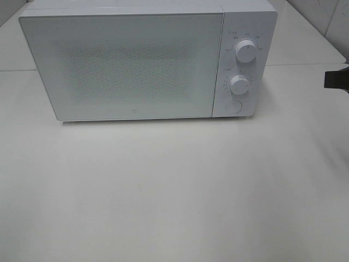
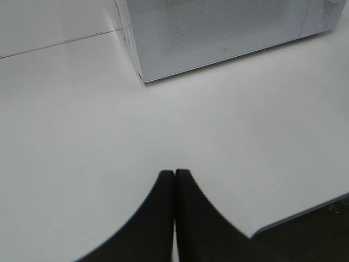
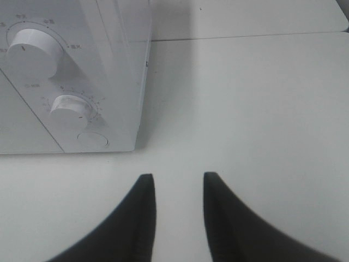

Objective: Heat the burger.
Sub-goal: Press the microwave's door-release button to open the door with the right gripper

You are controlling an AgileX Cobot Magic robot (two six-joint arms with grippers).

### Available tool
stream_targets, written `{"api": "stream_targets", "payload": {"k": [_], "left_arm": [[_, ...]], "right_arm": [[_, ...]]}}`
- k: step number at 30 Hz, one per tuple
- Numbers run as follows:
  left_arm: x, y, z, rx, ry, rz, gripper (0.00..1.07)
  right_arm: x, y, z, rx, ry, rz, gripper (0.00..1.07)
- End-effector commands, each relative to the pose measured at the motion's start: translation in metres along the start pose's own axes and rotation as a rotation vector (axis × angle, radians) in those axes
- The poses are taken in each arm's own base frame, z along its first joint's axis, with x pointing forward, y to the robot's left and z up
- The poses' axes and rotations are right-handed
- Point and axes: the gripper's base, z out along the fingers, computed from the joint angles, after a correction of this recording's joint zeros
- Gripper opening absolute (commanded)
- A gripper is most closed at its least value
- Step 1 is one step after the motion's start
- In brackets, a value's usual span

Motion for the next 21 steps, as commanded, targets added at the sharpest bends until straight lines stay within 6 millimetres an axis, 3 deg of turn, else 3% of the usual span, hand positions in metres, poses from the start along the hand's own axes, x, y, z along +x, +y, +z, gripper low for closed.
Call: {"api": "stream_targets", "payload": {"k": [1, 2, 3, 11, 21], "left_arm": [[0.001, 0.000, -0.002, -0.009, -0.032, -0.002, 0.00], [0.001, 0.000, -0.002, -0.009, -0.032, -0.002, 0.00], [0.001, 0.000, -0.002, -0.009, -0.032, -0.002, 0.00], [0.001, 0.000, -0.002, -0.009, -0.032, -0.002, 0.00], [0.001, 0.000, -0.002, -0.009, -0.032, -0.002, 0.00]], "right_arm": [[0.000, -0.001, 0.016, 0.003, -0.032, -0.017, 0.10], [0.000, -0.001, 0.016, 0.003, -0.032, -0.017, 0.10], [0.001, -0.001, 0.024, 0.002, -0.041, -0.017, 0.00], [0.001, 0.010, 0.043, -0.034, -0.102, -0.008, 0.00], [0.006, 0.085, 0.043, -0.283, -0.176, -0.126, 0.00]]}}
